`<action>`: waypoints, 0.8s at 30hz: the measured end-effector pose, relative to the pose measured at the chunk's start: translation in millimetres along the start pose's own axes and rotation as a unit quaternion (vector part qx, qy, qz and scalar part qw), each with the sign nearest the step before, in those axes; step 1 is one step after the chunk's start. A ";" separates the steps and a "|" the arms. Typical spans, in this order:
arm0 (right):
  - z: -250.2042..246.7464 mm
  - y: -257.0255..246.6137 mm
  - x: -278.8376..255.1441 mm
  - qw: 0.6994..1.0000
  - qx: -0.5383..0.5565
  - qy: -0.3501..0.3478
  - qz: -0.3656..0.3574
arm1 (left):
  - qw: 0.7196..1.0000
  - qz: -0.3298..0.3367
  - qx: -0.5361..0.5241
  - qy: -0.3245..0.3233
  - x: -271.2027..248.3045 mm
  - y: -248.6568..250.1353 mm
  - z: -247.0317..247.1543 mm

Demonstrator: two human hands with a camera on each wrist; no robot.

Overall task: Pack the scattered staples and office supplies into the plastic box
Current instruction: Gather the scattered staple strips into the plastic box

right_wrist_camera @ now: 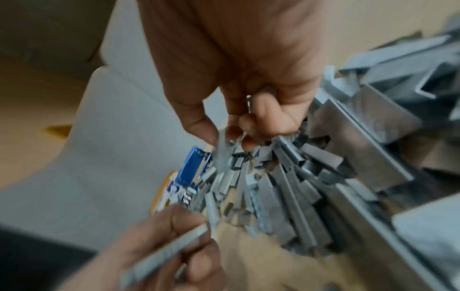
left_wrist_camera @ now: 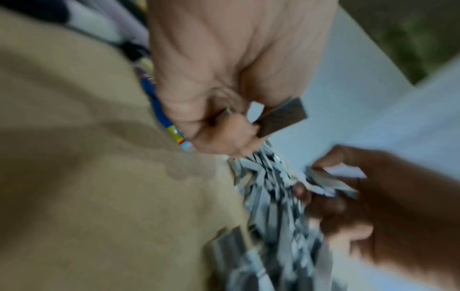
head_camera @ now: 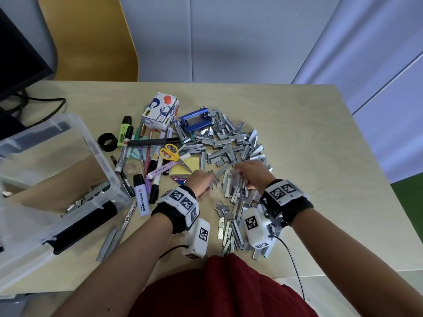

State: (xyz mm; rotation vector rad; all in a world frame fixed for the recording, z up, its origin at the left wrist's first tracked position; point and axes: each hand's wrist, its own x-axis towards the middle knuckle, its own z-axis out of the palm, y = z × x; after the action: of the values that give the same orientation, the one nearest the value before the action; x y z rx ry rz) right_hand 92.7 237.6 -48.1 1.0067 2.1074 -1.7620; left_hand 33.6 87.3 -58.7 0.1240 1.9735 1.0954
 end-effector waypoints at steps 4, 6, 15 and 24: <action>-13.0 -8.3 -2.2 0.969 0.240 -0.017 0.051 | 0.958 -0.016 -0.288 -0.010 -3.7 3.1 -8.6; -15.7 -10.1 -4.4 0.974 0.222 -0.021 0.036 | 0.943 -0.003 -0.331 -0.023 -3.8 7.0 -10.2; -14.2 -1.3 -9.9 0.995 0.085 -0.053 -0.003 | 0.994 0.048 0.100 0.008 7.1 30.4 -0.4; 0.0 12.9 -17.6 0.894 -0.444 0.027 -0.061 | 0.911 0.057 0.406 0.052 19.7 33.3 18.7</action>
State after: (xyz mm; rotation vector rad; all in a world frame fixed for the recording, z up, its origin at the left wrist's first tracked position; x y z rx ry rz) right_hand 113.8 231.9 -48.3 0.6468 2.6088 -0.6032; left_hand 24.8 128.7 -51.3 0.6368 2.4306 0.2803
